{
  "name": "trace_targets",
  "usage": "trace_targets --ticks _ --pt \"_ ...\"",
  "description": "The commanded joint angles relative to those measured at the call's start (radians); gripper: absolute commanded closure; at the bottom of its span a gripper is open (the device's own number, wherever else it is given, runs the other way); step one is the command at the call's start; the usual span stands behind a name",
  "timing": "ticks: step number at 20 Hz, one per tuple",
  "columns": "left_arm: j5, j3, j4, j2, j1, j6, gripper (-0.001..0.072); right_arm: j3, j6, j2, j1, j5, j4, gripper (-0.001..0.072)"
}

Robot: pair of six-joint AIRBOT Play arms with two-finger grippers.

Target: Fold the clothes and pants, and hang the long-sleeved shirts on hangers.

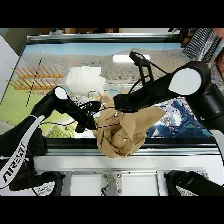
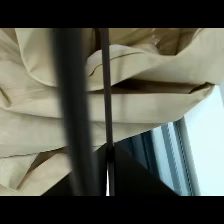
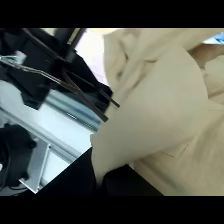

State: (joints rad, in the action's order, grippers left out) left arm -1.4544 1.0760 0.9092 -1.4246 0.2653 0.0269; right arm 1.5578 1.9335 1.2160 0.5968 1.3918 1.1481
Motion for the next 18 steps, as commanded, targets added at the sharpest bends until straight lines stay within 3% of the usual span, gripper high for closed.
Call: trace_targets --ticks 1,15,17,18 --pt "-0.004 0.000 -0.002 0.000 0.001 0.000 0.0694 0.001 0.000 0.034 0.044 -0.104 -0.035 0.0699" --pt "-0.012 0.000 0.000 0.000 0.000 -0.001 0.0694 0.001 -0.051 0.108 0.085 -0.214 -0.039 0.0696" --pt "-0.014 0.000 0.011 0.000 0.000 -0.001 0.0694 0.001 -0.084 0.101 0.083 -0.214 -0.055 0.0669" --pt "-0.022 0.000 0.014 0.000 -0.003 -0.001 0.0694 0.001 -0.084 0.095 0.082 -0.212 -0.057 0.0538"
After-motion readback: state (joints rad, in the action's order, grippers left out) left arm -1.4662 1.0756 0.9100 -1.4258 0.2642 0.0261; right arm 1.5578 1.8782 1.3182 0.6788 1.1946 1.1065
